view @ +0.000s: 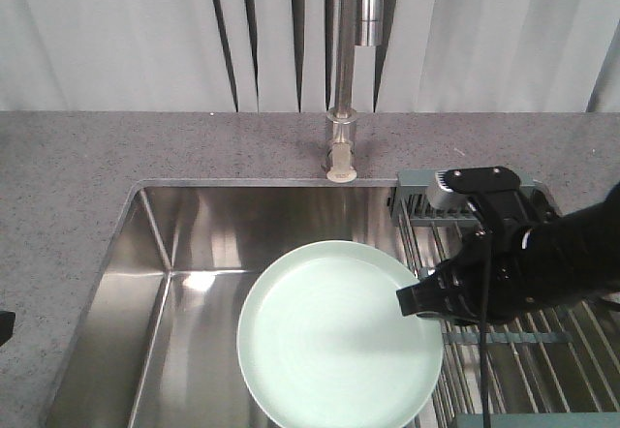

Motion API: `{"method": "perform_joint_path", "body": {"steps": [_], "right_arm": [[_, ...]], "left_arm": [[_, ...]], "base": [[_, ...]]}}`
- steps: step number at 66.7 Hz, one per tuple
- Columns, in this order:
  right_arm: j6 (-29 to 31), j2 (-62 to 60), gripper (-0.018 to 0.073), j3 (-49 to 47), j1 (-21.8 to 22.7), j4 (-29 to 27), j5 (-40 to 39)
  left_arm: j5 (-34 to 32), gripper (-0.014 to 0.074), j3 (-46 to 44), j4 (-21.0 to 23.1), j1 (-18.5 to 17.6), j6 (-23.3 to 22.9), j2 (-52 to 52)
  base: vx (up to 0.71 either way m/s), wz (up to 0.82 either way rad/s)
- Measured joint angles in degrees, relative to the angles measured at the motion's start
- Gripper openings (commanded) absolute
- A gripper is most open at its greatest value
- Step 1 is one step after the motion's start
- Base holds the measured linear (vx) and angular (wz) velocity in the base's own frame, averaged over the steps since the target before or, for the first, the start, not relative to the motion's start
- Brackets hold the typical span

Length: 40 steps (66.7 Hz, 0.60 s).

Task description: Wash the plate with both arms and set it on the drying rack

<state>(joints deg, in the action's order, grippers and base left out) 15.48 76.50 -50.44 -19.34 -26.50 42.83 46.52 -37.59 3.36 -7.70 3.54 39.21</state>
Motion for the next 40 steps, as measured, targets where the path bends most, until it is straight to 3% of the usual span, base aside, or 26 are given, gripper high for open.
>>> {"method": "perform_joint_path", "body": {"steps": [40], "right_arm": [[0.63,15.91,-0.0001,-22.84,-0.24,3.19,5.47]], "left_arm": [[0.0,0.059,0.0,0.0,0.0,0.0,0.0]], "base": [[0.0,0.0]]}}
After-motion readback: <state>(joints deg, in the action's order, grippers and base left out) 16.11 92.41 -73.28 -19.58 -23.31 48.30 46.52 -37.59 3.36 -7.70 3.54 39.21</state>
